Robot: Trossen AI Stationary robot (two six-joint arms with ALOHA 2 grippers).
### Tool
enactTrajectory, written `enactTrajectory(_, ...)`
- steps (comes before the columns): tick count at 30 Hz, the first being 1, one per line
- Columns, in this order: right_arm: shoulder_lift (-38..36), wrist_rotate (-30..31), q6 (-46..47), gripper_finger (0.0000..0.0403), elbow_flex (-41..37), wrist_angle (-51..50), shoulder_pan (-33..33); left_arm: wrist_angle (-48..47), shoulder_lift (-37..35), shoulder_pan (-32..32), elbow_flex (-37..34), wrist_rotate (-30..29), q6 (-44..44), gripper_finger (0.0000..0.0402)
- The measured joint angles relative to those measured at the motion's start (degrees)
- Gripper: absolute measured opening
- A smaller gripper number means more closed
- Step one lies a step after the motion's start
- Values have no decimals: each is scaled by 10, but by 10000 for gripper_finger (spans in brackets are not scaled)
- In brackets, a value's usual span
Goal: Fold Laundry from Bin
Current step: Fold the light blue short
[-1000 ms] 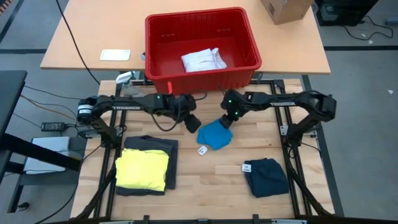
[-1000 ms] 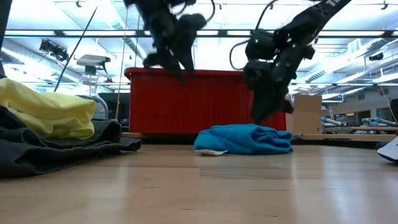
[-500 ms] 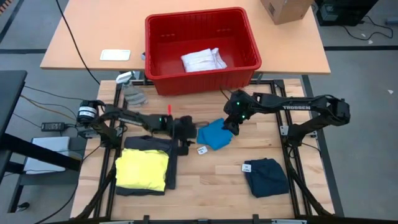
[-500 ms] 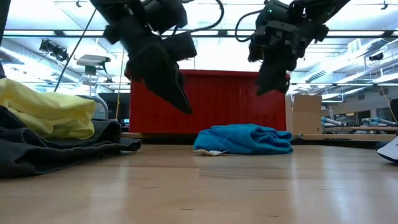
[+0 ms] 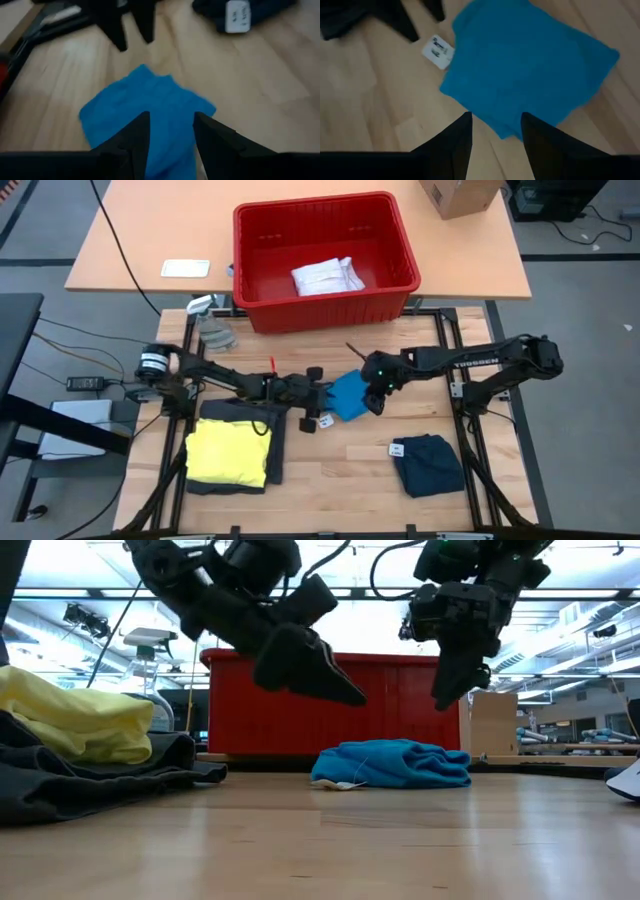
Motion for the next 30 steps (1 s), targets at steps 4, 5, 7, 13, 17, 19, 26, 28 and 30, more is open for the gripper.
enactTrajectory(4, 0, 23, 33, 173, 0, -30, 27, 15, 37, -13, 7, 9, 59, 159)
enactTrajectory(5, 0, 26, 36, 173, 0, -33, 34, 13, 47, -16, 10, 10, 81, 162)
enactTrajectory(7, 0, 32, 46, 173, 0, -37, 46, 16, 66, -22, 27, 8, 122, 171)
enactTrajectory(13, 0, 35, 78, 173, 0, -45, 79, 13, 121, -19, 80, -40, 161, 220)
enactTrajectory(17, 0, 37, 89, 173, 0, -59, 96, -5, 148, -16, 109, -42, 193, 248)
enactTrajectory(19, 0, 37, 92, 173, 0, -70, 103, -40, 160, -17, 122, -42, 213, 252)
enactTrajectory(26, 0, 86, 95, 173, 0, -81, 114, -119, 168, -16, 162, -42, 180, 195)
enactTrajectory(28, 0, 104, 96, 173, 0, -81, 114, -138, 167, -13, 173, -42, 142, 149)
enactTrajectory(30, 0, 122, 97, 173, 0, -83, 111, -173, 160, -7, 187, -41, 88, 95)
